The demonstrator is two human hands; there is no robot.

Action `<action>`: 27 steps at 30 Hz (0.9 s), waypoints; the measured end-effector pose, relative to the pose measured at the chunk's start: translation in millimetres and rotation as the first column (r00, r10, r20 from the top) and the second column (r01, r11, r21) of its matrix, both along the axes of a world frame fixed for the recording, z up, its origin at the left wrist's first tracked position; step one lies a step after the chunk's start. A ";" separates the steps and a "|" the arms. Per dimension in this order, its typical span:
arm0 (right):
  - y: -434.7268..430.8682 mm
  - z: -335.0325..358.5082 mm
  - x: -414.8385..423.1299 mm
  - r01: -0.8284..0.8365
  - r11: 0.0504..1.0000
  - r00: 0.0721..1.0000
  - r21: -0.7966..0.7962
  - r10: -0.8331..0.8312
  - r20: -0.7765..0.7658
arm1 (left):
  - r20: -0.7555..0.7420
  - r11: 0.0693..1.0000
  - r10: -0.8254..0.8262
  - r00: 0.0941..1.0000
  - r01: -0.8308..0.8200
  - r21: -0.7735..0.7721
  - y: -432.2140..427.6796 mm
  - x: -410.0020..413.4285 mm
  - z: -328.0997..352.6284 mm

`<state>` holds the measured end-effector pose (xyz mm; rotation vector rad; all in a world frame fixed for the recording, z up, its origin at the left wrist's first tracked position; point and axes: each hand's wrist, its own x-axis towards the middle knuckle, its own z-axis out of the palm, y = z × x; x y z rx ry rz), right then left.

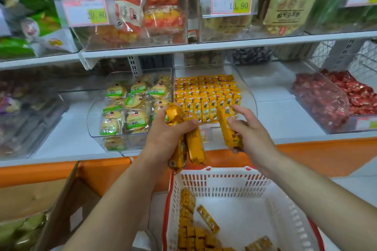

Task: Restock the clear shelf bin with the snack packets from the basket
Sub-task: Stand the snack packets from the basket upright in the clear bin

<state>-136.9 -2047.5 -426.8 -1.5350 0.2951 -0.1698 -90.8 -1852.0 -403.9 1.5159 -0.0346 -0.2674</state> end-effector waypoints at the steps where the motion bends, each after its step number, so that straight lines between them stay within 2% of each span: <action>1: 2.0 3.5 15.8 -0.018 1.000 1.000 -0.024 0.018 0.011 | -0.006 0.999 0.036 0.999 -0.036 -0.002 7.6 4.6 1.6; 7: 22.3 3.8 117.5 -0.157 0.928 0.987 -0.338 0.140 -0.073 | -0.005 0.986 0.159 0.987 -0.159 -0.051 47.6 25.2 9.5; 11: 34.5 -12.0 168.3 -0.140 0.771 0.989 -0.621 0.135 -0.056 | 0.000 0.986 0.154 0.988 -0.154 -0.056 60.0 33.3 7.1; 20: 46.8 -47.3 201.1 -0.195 0.404 0.973 -0.894 0.197 -0.123 | 0.025 0.990 0.138 0.990 -0.138 -0.019 58.0 40.1 1.8; 25: 48.2 -35.4 183.0 -0.224 0.413 0.970 -0.883 0.179 -0.163 | 0.024 0.992 0.124 0.992 -0.124 -0.001 51.8 39.7 -0.1; 26: 46.9 -26.6 173.1 -0.180 0.423 0.980 -0.888 0.156 -0.124 | 0.017 0.992 0.126 0.992 -0.126 0.000 49.8 39.5 -0.8; 27: 44.8 -17.1 159.3 -0.122 0.478 0.988 -0.870 0.144 -0.059 | 0.020 0.992 0.122 0.992 -0.122 0.002 47.0 39.4 -1.5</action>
